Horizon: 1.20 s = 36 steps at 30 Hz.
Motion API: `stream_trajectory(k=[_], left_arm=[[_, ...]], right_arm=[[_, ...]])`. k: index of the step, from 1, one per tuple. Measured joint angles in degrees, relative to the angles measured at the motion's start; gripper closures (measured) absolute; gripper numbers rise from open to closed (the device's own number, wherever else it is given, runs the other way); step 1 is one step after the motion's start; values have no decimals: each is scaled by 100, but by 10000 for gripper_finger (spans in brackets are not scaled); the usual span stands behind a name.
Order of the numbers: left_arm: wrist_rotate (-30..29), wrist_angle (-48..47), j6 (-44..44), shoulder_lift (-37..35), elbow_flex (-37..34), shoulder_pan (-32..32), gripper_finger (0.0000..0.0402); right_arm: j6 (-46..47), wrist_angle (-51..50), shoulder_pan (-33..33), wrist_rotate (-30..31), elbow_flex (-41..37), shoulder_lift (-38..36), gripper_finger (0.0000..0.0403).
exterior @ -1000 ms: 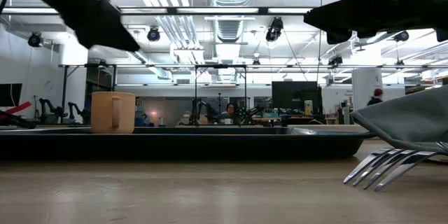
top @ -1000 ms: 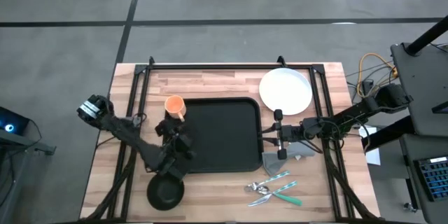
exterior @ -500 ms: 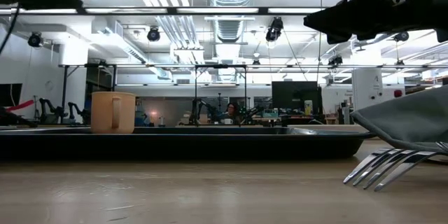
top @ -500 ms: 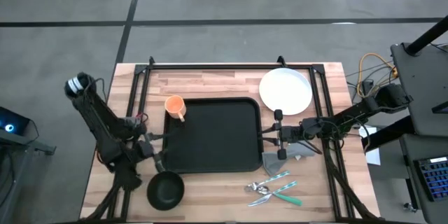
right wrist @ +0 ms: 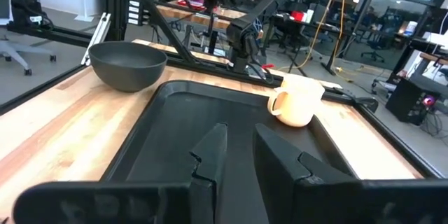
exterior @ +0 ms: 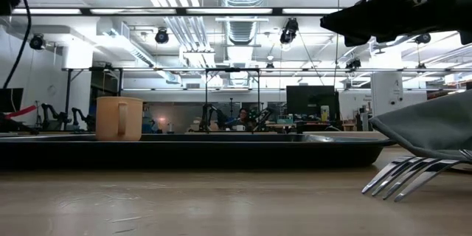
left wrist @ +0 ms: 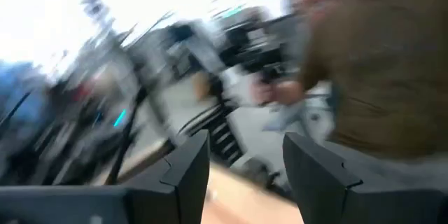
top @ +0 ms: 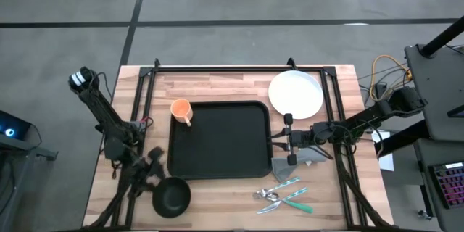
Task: Set up tray
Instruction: Put the white plate below the orange mug on the black serving tray
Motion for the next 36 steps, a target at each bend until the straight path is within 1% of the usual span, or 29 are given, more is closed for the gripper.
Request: stream_trajectory(k=[1, 2, 8, 13, 21, 28, 31, 36], left_arm=[[-216, -249, -288, -163, -15, 14, 240], [-295, -529, -484, -271, -22, 9, 240], [-414, -1090, -792, -570, -20, 3, 240], [-475, -1757, -1362, -836, -45, 3, 240], [-473, -1926, -1716, -1377, -427, 1, 240], [-468, -1919, -2057, -2245, -1118, -2, 240], [-458, -2320, -2175, -2643, -1131, -2, 240], [-452, -2398, -2141, -3039, -1157, -2, 240]], right_arm=[[49, -14, 0, -1, 0, 0, 342], [54, -29, 0, -1, 0, 0, 342], [55, -138, 0, -2, 0, -2, 340], [103, -163, 0, -4, 0, -2, 344], [103, -162, 0, -4, 0, -2, 346], [109, -162, 0, -4, 0, -2, 346], [103, -167, 0, -4, 0, -2, 346], [86, -235, 0, -2, 0, -2, 346]])
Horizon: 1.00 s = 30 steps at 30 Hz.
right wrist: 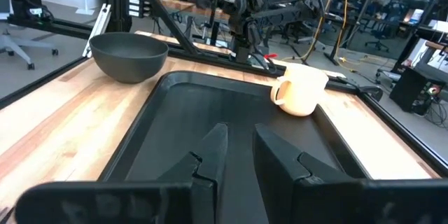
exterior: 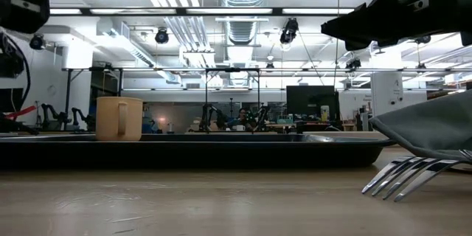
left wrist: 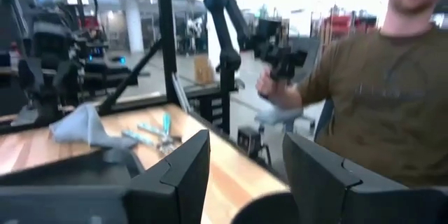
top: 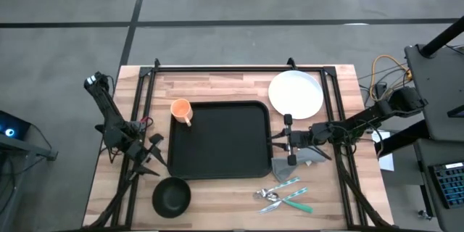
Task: Set up tray
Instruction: Put the white plate below the orange mug on the black serving tray
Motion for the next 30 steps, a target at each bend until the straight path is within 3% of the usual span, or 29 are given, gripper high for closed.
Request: stream_trajectory(k=[6, 10, 16, 24, 30], left_arm=[[215, -608, -422, -388, 7, -2, 240], [704, -1373, -452, -700, 32, -2, 240], [896, -1943, -358, -823, 205, -2, 240], [894, -1901, -294, -868, 203, -2, 240], [920, -1364, 95, -1097, 0, -4, 240]], right_arm=[[-11, -91, 0, 2, 0, 0, 346], [-12, -102, 0, 7, 0, 0, 346], [-34, -103, 0, 40, 0, 0, 346], [121, -101, 0, 46, 0, 0, 346], [470, -96, 1, 186, 0, 0, 346]])
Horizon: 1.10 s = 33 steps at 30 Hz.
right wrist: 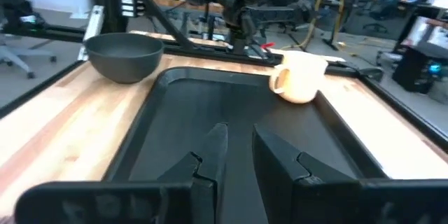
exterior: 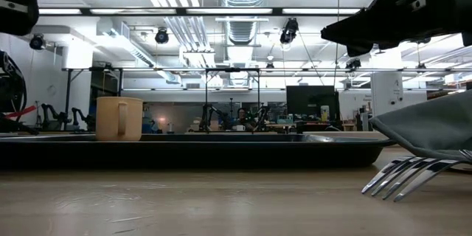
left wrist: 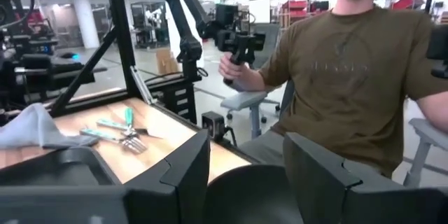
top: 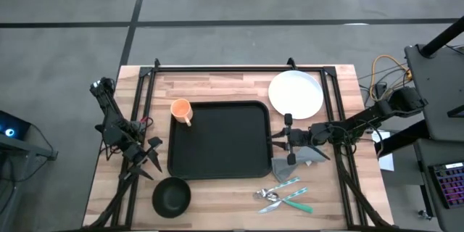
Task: Set up tray
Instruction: Put the white plate below the orange mug on the black serving tray
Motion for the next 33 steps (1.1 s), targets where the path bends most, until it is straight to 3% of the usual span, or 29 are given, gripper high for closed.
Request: stream_trajectory(k=[8, 15, 18, 25, 28, 33], left_arm=[[38, -25, -26, -4, 7, 2, 240], [39, -51, -475, -4, 22, 4, 240], [37, -44, -530, -4, 16, 4, 240], [35, -34, -540, 124, 11, 4, 240], [34, -36, -540, 205, 9, 4, 240], [34, -42, -562, 332, 11, 4, 240]], right_arm=[[-47, 15, 1, 239, 0, 0, 346], [176, -504, -26, 1308, 9, -38, 345], [676, -1625, -197, 1451, 232, -190, 336], [1924, -5485, -731, 1476, 1395, -261, 299], [2231, -6276, -878, 1588, 1592, -219, 284], [2198, -6426, -1063, 1723, 1607, -208, 263]])
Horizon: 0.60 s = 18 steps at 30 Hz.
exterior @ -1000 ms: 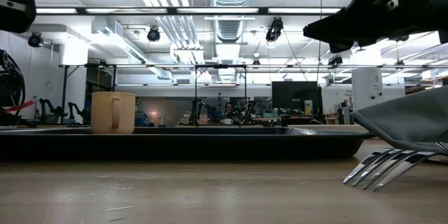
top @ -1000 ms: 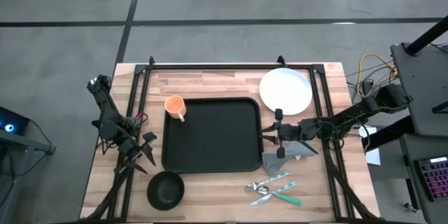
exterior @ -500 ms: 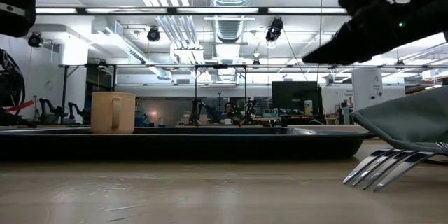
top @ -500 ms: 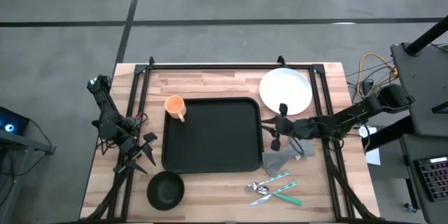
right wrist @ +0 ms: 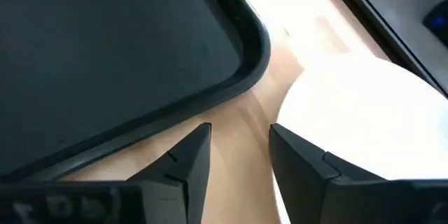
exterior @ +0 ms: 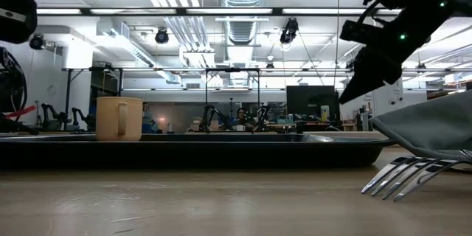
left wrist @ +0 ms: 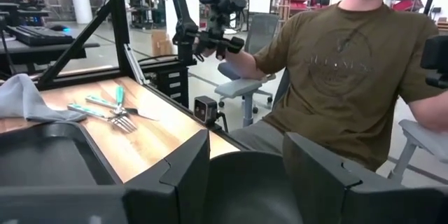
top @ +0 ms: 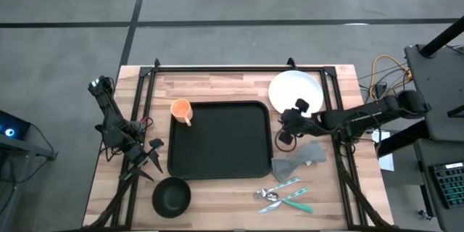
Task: Set up tray
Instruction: Put the white plate below the orange mug on the black serving tray
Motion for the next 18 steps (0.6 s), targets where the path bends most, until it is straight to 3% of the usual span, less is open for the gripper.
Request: stream_trajectory(k=[10, 18], left_arm=[[-4, 0, -2, 193, 0, 0, 240], [-8, 2, 0, 258, 0, 0, 240]], right_arm=[[-2, -53, -744, -421, -235, 1, 246], [25, -17, -866, -582, -477, 2, 250]])
